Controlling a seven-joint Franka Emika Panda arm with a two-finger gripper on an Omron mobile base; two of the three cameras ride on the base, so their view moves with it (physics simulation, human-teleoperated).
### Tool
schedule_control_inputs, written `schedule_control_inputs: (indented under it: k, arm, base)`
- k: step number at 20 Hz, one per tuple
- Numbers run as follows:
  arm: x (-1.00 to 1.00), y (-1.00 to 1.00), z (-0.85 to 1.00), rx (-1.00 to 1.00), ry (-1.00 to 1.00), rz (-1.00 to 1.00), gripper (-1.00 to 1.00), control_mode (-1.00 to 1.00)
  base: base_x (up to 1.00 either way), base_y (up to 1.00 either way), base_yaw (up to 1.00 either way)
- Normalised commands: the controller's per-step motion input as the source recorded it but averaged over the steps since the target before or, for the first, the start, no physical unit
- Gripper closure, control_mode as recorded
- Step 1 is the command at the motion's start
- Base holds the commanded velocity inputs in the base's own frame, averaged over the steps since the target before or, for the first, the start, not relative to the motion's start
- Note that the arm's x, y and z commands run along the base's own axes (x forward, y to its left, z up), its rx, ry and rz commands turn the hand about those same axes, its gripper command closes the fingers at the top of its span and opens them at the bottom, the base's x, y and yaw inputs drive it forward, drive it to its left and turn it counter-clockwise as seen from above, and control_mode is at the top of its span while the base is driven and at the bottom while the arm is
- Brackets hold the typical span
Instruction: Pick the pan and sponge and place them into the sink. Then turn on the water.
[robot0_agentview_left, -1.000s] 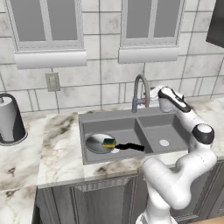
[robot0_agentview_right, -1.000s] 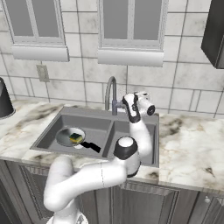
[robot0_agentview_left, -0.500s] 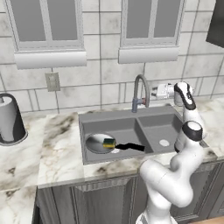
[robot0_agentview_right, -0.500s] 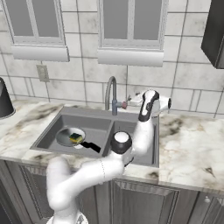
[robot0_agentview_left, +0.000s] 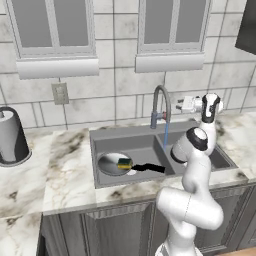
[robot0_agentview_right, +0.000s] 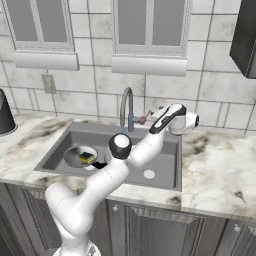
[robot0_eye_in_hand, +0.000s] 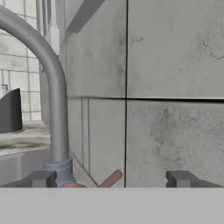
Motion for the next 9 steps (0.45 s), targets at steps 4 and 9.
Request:
schedule_control_inputs:
  k: [4, 9]
  arm:
    - [-0.13, 0.06, 0.29, 0.00, -0.11, -0.13, -1.00, -1.00]
    - [-0.07, 0.12, 0.02, -0.01, -0.05, -0.09, -1.00, -1.00]
  base:
    - [0.00, 0.00, 0.00]
    - [0.00, 0.00, 0.00]
